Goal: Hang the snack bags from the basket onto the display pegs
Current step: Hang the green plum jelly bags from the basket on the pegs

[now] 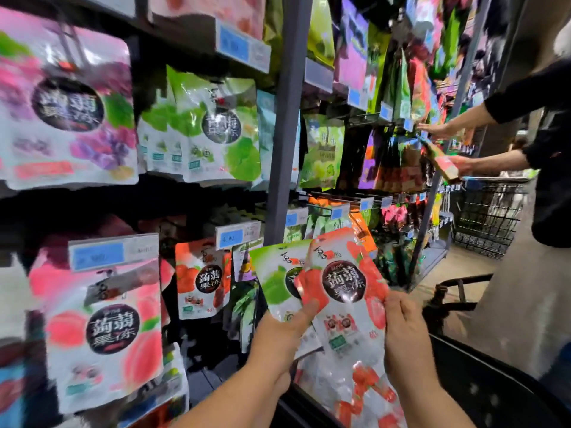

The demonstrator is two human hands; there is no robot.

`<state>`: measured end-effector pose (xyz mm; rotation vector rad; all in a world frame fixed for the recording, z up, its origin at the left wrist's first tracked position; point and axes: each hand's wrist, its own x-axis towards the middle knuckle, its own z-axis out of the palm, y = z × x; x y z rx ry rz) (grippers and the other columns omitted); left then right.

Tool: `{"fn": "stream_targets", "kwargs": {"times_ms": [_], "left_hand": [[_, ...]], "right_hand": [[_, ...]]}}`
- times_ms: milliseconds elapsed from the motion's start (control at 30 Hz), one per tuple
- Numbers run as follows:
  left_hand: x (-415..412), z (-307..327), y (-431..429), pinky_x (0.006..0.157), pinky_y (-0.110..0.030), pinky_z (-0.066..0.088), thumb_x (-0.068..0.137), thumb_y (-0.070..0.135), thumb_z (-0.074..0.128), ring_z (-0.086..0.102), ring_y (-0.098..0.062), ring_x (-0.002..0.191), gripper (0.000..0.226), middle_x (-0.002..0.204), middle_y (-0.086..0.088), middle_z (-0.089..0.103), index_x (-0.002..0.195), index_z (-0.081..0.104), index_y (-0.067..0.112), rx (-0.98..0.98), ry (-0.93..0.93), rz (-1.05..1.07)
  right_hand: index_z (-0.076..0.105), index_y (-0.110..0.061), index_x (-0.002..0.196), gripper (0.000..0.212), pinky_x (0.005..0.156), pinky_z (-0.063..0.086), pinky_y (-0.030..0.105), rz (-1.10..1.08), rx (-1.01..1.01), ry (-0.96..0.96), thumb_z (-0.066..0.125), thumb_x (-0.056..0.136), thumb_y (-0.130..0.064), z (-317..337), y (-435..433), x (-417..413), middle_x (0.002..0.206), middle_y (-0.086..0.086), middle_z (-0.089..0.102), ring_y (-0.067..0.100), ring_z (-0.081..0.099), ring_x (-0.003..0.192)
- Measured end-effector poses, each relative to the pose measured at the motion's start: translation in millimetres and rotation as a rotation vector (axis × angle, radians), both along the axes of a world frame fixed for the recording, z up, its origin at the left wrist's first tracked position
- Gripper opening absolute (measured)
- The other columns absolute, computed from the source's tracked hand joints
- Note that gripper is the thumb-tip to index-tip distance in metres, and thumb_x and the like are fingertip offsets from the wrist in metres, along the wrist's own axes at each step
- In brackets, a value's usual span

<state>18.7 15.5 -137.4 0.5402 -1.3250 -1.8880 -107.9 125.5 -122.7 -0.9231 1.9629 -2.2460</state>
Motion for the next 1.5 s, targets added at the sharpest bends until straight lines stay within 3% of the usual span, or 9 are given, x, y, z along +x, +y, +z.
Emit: {"fn": "stream_targets", "kwargs": {"times_ms": [133,267,400,567,667,767,900,1200,1500], "left_hand": [[19,16,-14,0.093,-0.039,0.053,0.065,0.025,0.085,0.072,-0.020,0.099,0.049,0.104,-0.001,0.076,0.111,0.070,0.020,-0.036,0.030,0.061],[34,29,-28,0.086,-0.041,0.056,0.072,0.009,0.082,0.073,-0.024,0.094,0.035,0.099,-0.004,0.076,0.104,0.071,0.017,-0.134,0.058,0.143],[45,41,-38,0.090,-0.049,0.055,0.055,0.032,0.092,0.073,-0.022,0.094,0.057,0.098,0.000,0.077,0.106,0.070,0.019,-0.252,0.008,0.224],[52,64,-59,0.079,-0.036,0.056,0.070,0.031,0.087,0.071,-0.017,0.085,0.033,0.088,0.007,0.076,0.098,0.070,0.023,-0.333,-0.029,0.333],[58,85,-73,0.071,-0.032,0.055,0.069,0.041,0.084,0.070,-0.014,0.078,0.032,0.082,0.009,0.074,0.092,0.068,0.026,-0.385,-0.049,0.369],[68,103,-90,0.055,-0.024,0.041,0.077,0.035,0.080,0.055,-0.005,0.054,0.021,0.061,0.013,0.063,0.085,0.064,0.025,-0.401,-0.074,0.399],[78,125,-107,0.052,-0.023,0.037,0.080,0.024,0.079,0.047,-0.004,0.044,0.016,0.051,0.004,0.055,0.080,0.063,0.023,-0.397,-0.019,0.413],[83,179,-130,0.079,-0.043,0.056,0.064,0.051,0.079,0.063,-0.017,0.071,0.043,0.082,0.005,0.072,0.094,0.067,0.023,-0.491,-0.116,0.487],[70,216,-147,0.074,-0.032,0.056,0.084,0.038,0.073,0.069,-0.019,0.083,0.026,0.091,-0.001,0.074,0.102,0.068,0.020,-0.505,-0.177,0.546]], "right_hand": [[0.065,-0.013,0.085,0.030,0.069,0.047,0.035,0.165,0.028,-0.101,0.055,0.099,-0.038,3,-12,8,0.081,0.012,0.065,0.022,0.058,0.074],[0.066,-0.022,0.083,0.028,0.065,0.052,0.039,0.356,0.150,-0.053,0.077,0.063,-0.037,14,-20,9,0.074,-0.001,0.070,0.021,0.066,0.069],[0.063,-0.020,0.109,0.066,0.071,0.060,0.047,0.461,0.248,-0.048,0.088,0.050,-0.035,26,-31,14,0.094,0.005,0.076,0.027,0.074,0.084],[0.062,-0.016,0.112,0.055,0.087,0.056,0.058,0.454,0.151,-0.083,0.089,0.064,-0.016,50,-47,23,0.097,0.011,0.076,0.038,0.071,0.092],[0.059,-0.020,0.114,0.044,0.088,0.057,0.053,0.441,0.130,-0.048,0.081,0.078,-0.010,70,-59,20,0.100,0.006,0.076,0.031,0.072,0.095],[0.058,-0.021,0.114,0.043,0.078,0.057,0.045,0.409,0.120,0.024,0.080,0.080,-0.008,87,-69,16,0.100,0.005,0.075,0.025,0.072,0.092],[0.059,-0.022,0.114,0.043,0.086,0.056,0.044,0.393,0.105,0.096,0.080,0.080,-0.005,102,-76,13,0.097,0.000,0.076,0.020,0.073,0.091],[0.060,-0.025,0.110,0.037,0.067,0.052,0.027,0.434,-0.010,0.159,0.078,0.082,-0.008,130,-92,22,0.093,0.002,0.072,0.018,0.069,0.084],[0.061,-0.016,0.106,0.033,0.081,0.057,0.044,0.425,-0.013,0.123,0.080,0.080,-0.009,143,-109,16,0.088,0.011,0.072,0.031,0.070,0.087]]}}
